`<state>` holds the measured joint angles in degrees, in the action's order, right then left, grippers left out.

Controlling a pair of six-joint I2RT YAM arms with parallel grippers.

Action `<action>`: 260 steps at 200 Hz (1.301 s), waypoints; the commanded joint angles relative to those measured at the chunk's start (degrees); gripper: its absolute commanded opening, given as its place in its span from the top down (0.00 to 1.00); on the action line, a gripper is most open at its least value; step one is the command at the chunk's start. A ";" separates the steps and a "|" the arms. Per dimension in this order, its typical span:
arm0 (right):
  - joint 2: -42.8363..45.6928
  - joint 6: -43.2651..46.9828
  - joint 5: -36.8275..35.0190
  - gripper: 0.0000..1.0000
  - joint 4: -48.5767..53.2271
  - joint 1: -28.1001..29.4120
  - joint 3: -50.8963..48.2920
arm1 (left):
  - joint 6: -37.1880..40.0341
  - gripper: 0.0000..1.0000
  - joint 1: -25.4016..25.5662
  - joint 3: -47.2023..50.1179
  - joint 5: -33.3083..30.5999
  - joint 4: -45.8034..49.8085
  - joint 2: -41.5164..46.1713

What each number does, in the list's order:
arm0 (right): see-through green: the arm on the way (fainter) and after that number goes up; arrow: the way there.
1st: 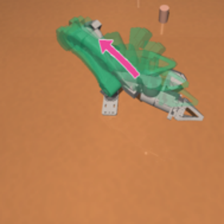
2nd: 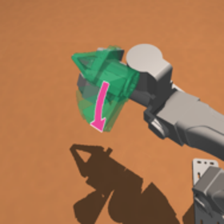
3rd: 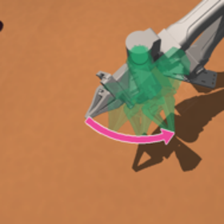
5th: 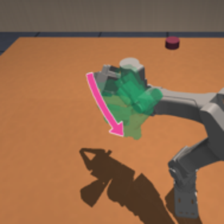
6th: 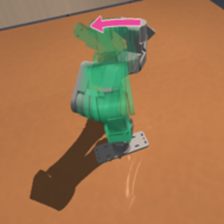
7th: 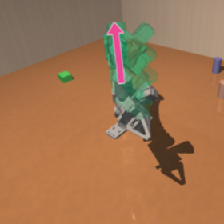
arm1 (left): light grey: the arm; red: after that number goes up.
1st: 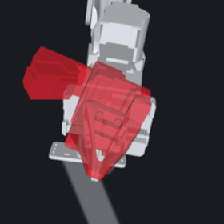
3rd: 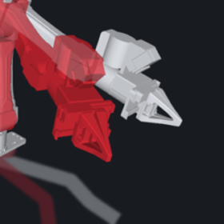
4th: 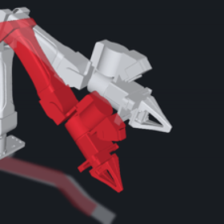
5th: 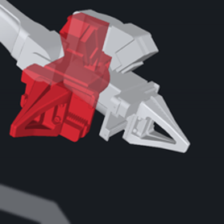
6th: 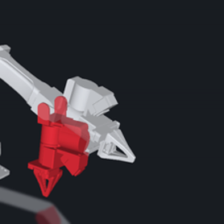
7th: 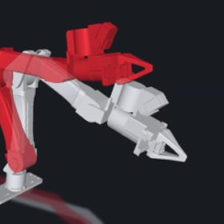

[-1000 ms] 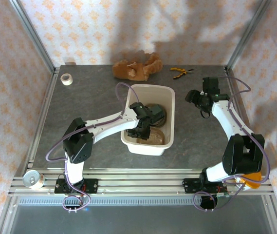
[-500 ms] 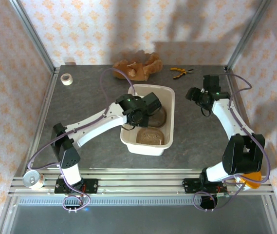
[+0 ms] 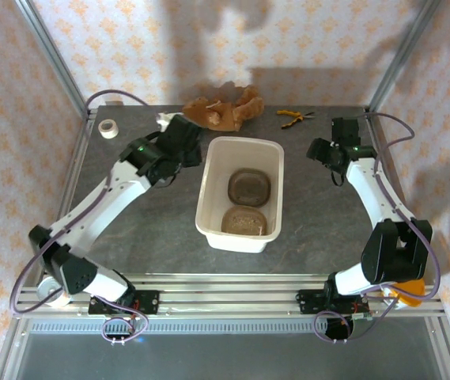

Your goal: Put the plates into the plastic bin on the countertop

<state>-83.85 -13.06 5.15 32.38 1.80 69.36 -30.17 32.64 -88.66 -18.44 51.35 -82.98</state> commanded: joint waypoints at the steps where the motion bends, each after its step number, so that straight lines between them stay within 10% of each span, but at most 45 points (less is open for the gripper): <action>1: 3.68 -0.87 -12.86 0.00 -2.22 -0.35 -5.82 | 3.62 0.13 -4.48 12.38 -6.86 -13.21 6.46; 15: 6.47 -0.52 -16.94 0.00 -7.82 -0.44 -11.70 | 3.78 0.01 -6.63 22.13 -10.17 -20.96 11.34; 94: 13.98 4.81 -24.70 0.00 -46.00 -0.48 -40.16 | 19.40 0.01 -10.16 54.47 -22.75 -51.97 19.74; 193: 1.74 11.31 -15.15 0.00 -59.66 -0.40 -38.64 | 25.02 0.01 -17.10 59.24 -15.14 -62.12 19.82; 260: -4.26 16.59 -7.40 0.01 -80.66 0.30 -46.38 | 31.91 0.01 -21.73 74.24 -12.75 -96.02 13.78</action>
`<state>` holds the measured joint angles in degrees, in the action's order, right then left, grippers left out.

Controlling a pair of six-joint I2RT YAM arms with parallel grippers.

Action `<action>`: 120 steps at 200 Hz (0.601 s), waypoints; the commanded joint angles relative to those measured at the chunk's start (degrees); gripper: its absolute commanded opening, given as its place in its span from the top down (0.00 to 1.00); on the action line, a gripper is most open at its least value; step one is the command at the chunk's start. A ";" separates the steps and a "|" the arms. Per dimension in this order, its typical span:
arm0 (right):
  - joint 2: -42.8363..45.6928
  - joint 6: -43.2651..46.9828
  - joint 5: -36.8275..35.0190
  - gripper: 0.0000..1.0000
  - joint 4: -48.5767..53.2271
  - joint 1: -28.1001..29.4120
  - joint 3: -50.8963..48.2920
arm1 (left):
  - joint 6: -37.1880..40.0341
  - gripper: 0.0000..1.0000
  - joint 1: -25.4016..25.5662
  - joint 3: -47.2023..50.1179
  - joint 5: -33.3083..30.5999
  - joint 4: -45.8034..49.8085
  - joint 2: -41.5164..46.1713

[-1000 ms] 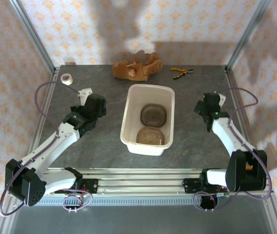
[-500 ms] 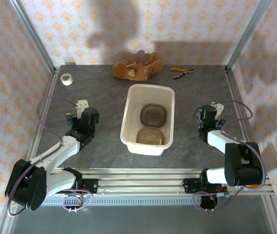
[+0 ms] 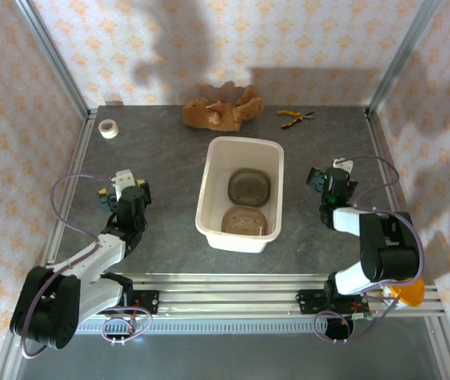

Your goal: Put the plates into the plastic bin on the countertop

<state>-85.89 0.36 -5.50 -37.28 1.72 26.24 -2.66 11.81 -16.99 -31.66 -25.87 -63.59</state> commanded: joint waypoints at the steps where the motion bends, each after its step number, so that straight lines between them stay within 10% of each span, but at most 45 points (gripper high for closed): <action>1: -2.07 3.16 3.23 0.01 -10.42 0.39 -3.10 | 4.53 0.01 -0.87 2.57 0.38 -19.28 -5.90; 96: -1.39 2.85 4.00 0.01 -6.70 0.04 -1.88 | 6.35 0.00 -5.66 1.55 12.36 -42.73 -26.54; 120: -1.48 2.76 4.00 0.01 -6.72 0.00 -1.87 | 5.03 0.00 -5.49 -1.11 11.27 -34.07 -24.34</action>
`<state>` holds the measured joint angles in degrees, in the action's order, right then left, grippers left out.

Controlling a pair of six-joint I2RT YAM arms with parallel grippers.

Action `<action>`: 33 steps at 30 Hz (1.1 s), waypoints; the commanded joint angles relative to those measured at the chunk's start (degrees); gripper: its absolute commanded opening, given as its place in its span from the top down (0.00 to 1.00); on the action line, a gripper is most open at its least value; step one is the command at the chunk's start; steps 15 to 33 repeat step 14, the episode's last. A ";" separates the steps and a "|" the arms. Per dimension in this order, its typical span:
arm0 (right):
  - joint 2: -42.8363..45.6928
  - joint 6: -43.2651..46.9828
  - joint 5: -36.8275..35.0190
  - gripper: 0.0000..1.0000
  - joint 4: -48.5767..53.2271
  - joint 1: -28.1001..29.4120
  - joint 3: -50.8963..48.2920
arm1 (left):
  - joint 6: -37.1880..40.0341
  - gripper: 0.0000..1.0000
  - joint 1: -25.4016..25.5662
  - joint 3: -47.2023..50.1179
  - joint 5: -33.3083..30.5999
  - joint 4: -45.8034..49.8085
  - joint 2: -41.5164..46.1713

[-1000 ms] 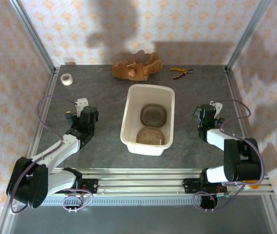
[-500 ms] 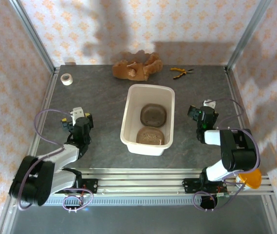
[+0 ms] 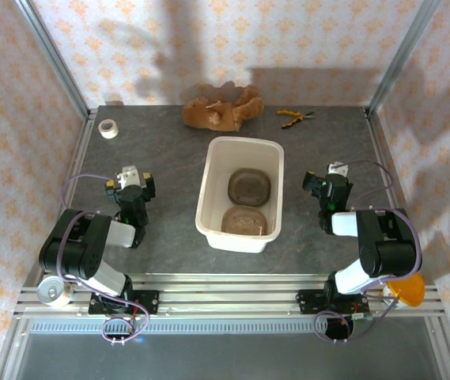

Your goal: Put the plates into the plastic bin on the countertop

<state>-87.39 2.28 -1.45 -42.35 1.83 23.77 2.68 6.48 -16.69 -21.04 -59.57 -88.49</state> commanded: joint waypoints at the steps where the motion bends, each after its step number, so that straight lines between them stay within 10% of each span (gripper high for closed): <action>1: 0.03 0.86 -0.04 0.01 -1.67 -0.13 0.59 | -0.26 0.00 -0.15 -1.50 0.56 -0.46 0.40; 33: 0.10 0.88 0.05 0.01 -1.69 -0.13 0.58 | -0.66 0.00 -0.87 -2.91 0.87 1.13 -0.28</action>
